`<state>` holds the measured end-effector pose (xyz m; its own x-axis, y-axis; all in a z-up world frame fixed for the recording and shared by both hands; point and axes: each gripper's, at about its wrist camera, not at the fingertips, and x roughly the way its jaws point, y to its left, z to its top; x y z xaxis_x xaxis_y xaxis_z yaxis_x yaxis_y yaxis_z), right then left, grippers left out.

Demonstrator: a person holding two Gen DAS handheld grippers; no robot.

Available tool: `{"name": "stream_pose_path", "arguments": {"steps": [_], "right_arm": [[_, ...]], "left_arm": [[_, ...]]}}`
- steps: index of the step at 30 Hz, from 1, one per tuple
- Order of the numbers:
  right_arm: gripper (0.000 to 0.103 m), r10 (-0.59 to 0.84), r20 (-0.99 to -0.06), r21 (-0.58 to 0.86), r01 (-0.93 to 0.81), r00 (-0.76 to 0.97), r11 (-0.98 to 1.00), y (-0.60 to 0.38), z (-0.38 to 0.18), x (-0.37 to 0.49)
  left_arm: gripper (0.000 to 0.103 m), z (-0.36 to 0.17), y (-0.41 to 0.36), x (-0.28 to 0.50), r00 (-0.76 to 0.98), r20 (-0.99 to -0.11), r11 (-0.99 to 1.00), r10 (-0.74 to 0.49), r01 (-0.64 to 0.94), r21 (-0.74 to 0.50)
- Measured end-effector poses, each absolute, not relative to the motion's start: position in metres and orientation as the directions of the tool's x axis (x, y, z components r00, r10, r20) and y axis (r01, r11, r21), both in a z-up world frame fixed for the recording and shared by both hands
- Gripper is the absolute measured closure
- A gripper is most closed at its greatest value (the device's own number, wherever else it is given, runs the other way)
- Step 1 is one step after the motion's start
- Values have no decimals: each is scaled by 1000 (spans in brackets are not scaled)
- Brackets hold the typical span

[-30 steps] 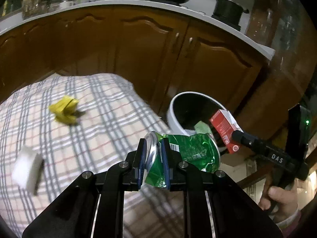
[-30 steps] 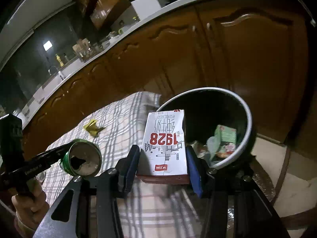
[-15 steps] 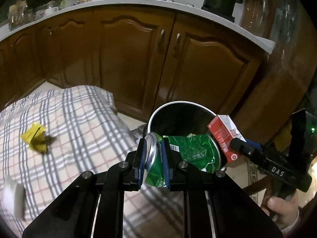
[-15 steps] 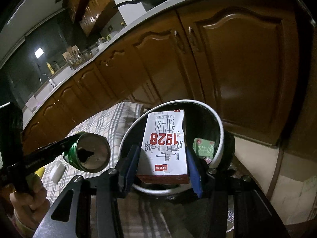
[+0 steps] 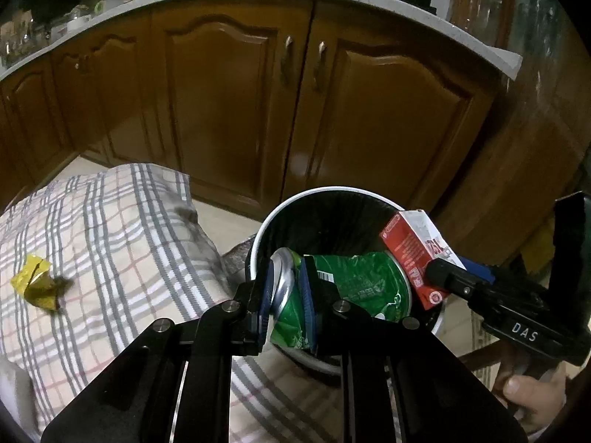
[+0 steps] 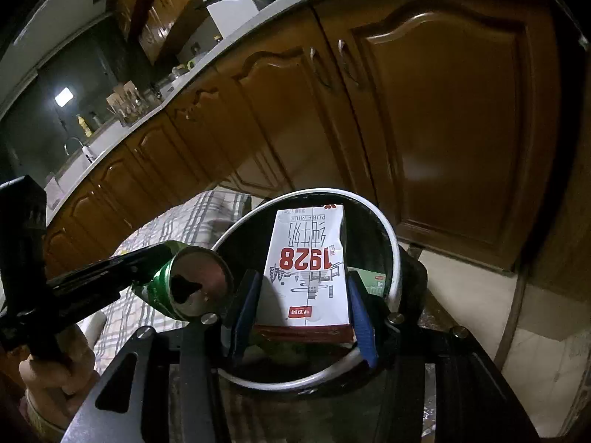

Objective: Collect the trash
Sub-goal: 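Carry can and box over the white bin and open both tools to drop them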

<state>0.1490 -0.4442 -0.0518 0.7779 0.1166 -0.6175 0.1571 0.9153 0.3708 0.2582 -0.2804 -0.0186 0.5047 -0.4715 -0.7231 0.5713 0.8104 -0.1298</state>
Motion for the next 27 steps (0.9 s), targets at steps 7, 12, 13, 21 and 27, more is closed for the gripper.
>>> {"name": "stream_pose_path", "arguments": {"steps": [7,12,13,21,27], "right_arm": [[55,121,-622,366,151,774,918,-446,-51,157],[54,128,-620,377,151,774,914,-450,-51,159],[52,132,-618,384,151,775,911,-452,-52,159],[52,145,-607,420,160,782,893,-454,-54,155],[37,166,-584,436,134,794,890,-437,-49,145]], "left_arm": [[89,-22,-291,261,499,-732,810,-464,574,-121],[88,-24,-299,263,495,-741,808,-454,579,-108],[88,-24,-299,264,493,-743,809,-453,578,-109],[72,-23,-284,255,503,-733,817,-458,563,-125],[64,-25,-248,242,514,-721,836,-465,522,-168]]}}
